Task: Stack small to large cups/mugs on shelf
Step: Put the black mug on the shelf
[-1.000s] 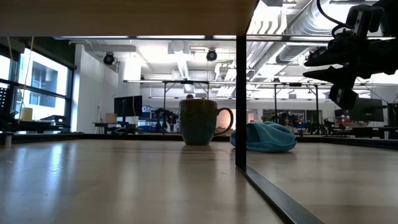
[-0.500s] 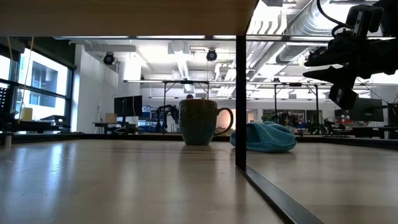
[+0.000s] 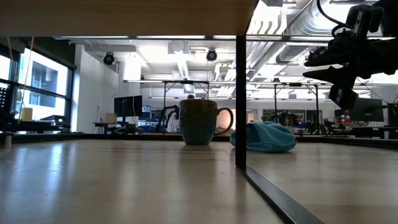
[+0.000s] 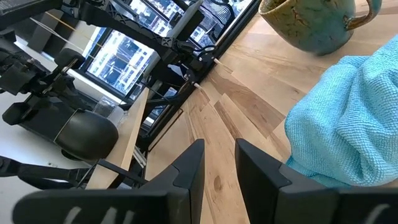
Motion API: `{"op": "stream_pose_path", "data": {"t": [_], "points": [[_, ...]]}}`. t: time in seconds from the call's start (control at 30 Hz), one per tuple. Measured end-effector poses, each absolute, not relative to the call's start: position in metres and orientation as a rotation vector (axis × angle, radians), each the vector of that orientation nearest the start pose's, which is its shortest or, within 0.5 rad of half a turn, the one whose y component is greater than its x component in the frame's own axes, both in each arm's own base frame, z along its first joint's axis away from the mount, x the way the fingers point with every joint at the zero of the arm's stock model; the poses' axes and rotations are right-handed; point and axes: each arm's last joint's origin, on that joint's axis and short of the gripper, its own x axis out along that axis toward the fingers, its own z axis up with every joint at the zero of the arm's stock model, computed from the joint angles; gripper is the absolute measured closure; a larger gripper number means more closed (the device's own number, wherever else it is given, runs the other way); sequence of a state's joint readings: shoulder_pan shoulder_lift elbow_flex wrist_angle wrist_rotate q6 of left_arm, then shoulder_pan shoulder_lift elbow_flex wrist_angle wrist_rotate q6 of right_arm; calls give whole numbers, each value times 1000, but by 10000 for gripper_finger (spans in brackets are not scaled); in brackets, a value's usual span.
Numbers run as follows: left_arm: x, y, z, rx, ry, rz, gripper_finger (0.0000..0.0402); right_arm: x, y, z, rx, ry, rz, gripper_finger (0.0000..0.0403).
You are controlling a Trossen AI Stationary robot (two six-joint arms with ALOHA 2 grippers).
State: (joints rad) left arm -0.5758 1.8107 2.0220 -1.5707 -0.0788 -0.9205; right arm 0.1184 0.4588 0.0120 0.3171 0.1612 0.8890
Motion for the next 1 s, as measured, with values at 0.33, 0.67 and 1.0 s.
{"op": "stream_pose_path", "data": {"t": [0.33,0.67,1.0], "points": [[278,-178,375,-365,1342,228,323,125,10,156,870,103,-92,322],[278,-178,375,-427,1336,277,323,125,10,156,870,103,-92,322],[278,-178,375,-489,1326,333,323,125,10,156,870,104,-91,322]]}}
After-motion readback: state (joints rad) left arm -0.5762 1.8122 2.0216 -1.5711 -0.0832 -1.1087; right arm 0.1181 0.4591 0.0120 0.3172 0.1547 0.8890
